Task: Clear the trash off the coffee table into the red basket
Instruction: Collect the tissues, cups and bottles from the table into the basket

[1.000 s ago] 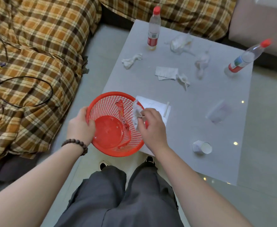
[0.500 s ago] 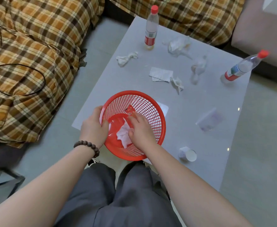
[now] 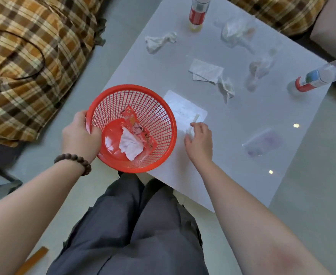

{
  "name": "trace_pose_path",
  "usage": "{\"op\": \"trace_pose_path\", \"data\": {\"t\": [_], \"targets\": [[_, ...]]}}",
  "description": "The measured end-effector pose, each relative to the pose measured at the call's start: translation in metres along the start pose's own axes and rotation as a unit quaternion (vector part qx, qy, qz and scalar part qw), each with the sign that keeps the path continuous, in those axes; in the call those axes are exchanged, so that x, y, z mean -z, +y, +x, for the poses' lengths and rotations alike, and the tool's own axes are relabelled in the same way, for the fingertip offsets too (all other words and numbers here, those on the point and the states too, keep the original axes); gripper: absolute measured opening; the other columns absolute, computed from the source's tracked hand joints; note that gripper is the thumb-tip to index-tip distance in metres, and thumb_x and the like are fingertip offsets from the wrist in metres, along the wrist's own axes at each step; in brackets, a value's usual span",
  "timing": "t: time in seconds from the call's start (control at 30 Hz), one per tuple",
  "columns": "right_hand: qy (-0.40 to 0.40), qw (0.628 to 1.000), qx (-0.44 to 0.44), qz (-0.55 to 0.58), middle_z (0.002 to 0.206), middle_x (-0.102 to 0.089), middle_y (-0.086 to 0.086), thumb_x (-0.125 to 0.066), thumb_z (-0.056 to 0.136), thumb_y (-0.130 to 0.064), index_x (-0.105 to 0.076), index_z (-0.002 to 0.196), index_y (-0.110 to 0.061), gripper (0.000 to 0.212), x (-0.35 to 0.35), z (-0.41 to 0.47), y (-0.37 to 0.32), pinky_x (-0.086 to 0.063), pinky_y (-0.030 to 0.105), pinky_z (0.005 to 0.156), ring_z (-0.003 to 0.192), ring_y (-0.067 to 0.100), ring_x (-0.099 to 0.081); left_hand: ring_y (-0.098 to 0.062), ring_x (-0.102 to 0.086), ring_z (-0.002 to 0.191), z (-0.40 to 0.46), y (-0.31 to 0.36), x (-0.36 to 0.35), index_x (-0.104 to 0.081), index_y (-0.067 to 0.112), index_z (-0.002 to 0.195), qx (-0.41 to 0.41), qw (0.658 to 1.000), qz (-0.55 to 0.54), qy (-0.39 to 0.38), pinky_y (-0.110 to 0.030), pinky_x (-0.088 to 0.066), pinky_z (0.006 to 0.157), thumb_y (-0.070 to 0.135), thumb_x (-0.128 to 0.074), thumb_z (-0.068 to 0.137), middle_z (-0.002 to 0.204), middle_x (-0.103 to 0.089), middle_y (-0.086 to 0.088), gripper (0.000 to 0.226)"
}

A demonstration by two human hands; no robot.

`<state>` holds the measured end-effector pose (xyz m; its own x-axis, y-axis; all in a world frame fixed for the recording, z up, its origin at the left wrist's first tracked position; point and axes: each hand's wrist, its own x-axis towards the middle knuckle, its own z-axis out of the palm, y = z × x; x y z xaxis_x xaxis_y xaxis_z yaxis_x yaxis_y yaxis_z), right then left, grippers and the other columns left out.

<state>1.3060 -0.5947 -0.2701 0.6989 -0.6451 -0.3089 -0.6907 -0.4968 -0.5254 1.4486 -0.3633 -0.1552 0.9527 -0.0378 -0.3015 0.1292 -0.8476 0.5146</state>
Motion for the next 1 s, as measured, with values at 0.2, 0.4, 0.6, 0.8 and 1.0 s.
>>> {"op": "trace_pose_path", "data": {"t": [0.2,0.4,0.6,0.8,1.0], "targets": [[-0.08,0.993,-0.045,-0.067,0.148,-0.033,0.011,-0.064,0.083,-0.022,-0.038,0.138,-0.009,0.062,-0.03,0.052,0.045,-0.034,0.042,0.106,0.135,0.031,-0.031,-0.013,-0.061,0.079,0.012,-0.005,-0.004,-0.056,0.018,0.126,-0.011,1.0,0.018,0.002,-0.028,-0.047,0.067,0.019,-0.054,0.091,0.098,-0.062,0.0,0.035],[0.002,0.993,-0.04,-0.113,0.144,-0.037,0.008,-0.067,0.081,-0.037,-0.037,0.139,-0.012,0.069,-0.057,0.073,0.052,-0.029,0.038,0.105,0.132,0.029,-0.031,-0.003,-0.06,0.071,0.015,-0.021,-0.006,-0.053,0.022,0.127,-0.009,1.0,0.027,-0.002,-0.02,-0.046,0.049,0.026,-0.056,0.093,0.098,-0.063,0.004,0.035],[0.033,0.997,0.002,-0.065,0.109,-0.056,0.011,-0.044,0.086,0.0,-0.056,0.107,-0.008,0.025,-0.07,0.071,0.044,-0.043,0.039,0.08,0.099,0.028,-0.046,-0.005,-0.06,0.071,0.012,-0.025,-0.006,-0.051,0.021,0.13,0.002,1.0,0.028,-0.004,-0.02,-0.046,0.046,0.028,-0.056,0.094,0.101,-0.063,0.003,0.038],[-0.006,0.999,-0.026,-0.033,0.095,-0.055,0.008,-0.044,0.085,0.0,-0.053,0.091,-0.009,0.014,-0.067,0.07,0.036,-0.042,0.035,0.067,0.09,0.026,-0.048,-0.001,-0.054,0.068,0.001,-0.023,-0.005,-0.053,0.015,0.128,0.023,1.0,0.009,0.003,-0.02,-0.042,0.049,0.02,-0.058,0.093,0.099,-0.059,0.002,0.035],[0.039,0.996,-0.02,0.075,0.087,-0.051,-0.006,-0.05,0.08,-0.002,-0.052,0.082,-0.021,0.019,-0.029,0.027,0.012,-0.036,0.022,0.063,0.082,0.017,-0.052,-0.016,-0.06,0.079,-0.014,-0.012,-0.001,-0.06,0.013,0.118,0.029,0.999,-0.025,0.003,-0.026,-0.046,0.065,0.007,-0.059,0.088,0.097,-0.063,-0.001,0.031]]}}
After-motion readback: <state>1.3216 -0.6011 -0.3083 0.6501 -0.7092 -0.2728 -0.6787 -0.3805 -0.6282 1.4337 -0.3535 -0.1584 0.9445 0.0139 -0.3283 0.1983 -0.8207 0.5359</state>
